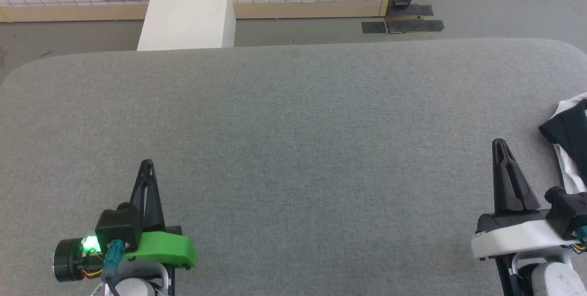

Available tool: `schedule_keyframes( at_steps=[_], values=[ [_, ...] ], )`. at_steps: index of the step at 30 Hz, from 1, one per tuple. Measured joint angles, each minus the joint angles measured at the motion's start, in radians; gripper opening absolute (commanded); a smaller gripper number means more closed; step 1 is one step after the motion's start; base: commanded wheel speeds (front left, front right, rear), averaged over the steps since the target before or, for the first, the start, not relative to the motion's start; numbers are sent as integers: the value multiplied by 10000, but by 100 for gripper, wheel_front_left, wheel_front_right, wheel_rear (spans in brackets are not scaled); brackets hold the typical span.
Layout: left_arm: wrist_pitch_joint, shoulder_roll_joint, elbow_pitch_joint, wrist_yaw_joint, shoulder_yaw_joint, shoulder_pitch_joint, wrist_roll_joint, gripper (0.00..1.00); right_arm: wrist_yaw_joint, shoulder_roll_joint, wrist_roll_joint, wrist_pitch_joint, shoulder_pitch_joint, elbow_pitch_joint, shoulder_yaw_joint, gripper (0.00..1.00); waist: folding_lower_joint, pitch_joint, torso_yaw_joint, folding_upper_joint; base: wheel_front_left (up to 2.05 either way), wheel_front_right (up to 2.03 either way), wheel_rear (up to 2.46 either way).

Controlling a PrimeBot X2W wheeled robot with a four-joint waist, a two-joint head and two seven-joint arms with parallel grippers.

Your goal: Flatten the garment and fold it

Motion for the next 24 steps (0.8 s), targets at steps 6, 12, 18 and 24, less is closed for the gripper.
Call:
schedule_keyframes(
  at_steps=[6,12,18,24],
  values=[
    [167,-4,-21,-63,0,0,2,0,0,4,-84,159,0,-4,59,0,0,-64,-11,0,0,0,0],
    [290,-10,-40,-113,0,0,4,0,0,6,-107,276,1,-8,109,0,0,-119,-21,0,0,0,0],
    [418,-36,-54,-148,0,1,59,0,0,10,-178,393,2,-17,151,0,0,-175,-31,0,0,0,0],
    [516,-69,-81,-199,2,1,61,0,0,23,-263,525,3,-36,192,0,0,-230,-40,0,0,0,0]
  ],
)
